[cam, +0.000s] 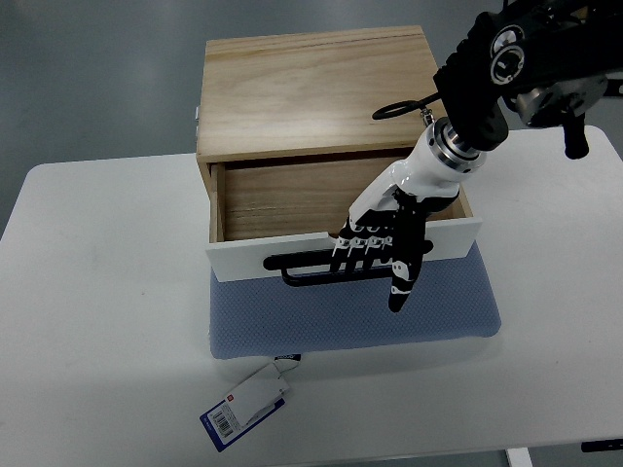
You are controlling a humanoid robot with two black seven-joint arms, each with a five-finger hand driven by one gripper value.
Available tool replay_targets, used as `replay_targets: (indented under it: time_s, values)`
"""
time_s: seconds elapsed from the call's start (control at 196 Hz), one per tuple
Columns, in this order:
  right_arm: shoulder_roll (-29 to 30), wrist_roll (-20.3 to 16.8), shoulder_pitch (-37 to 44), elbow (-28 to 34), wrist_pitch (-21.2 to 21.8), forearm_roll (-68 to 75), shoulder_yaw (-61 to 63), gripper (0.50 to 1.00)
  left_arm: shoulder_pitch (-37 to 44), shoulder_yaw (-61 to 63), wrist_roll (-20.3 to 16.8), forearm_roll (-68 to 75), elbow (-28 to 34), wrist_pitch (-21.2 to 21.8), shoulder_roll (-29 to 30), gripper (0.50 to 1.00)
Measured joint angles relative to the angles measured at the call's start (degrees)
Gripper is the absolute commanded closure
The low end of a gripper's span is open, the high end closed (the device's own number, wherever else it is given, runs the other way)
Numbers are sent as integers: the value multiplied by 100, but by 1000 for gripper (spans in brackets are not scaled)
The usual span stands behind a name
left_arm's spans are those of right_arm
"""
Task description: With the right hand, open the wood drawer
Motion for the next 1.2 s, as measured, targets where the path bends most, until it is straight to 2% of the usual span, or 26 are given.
replay_targets:
  time_s: [0.275, 0.525, 0.801, 0.979, 1.198]
  values:
    - [-155, 0, 198, -7, 0, 2, 0, 574, 0, 0, 1, 0, 0, 0, 0, 500]
    - [-628, -2, 528, -55, -3, 5, 53, 574, 0, 0, 1, 0, 0, 0, 0, 500]
    - [-1931, 6, 638, -479, -2, 199, 508, 574, -2, 0, 0, 0, 0, 0, 0, 500]
    - [-2937, 12, -53, -818, -96, 283, 1248, 574, 2, 1, 0, 0, 1, 1, 0, 500]
    - [-4068, 46, -1756, -1033, -1225, 284, 2922, 574, 1, 0, 0, 0, 0, 0, 0, 500]
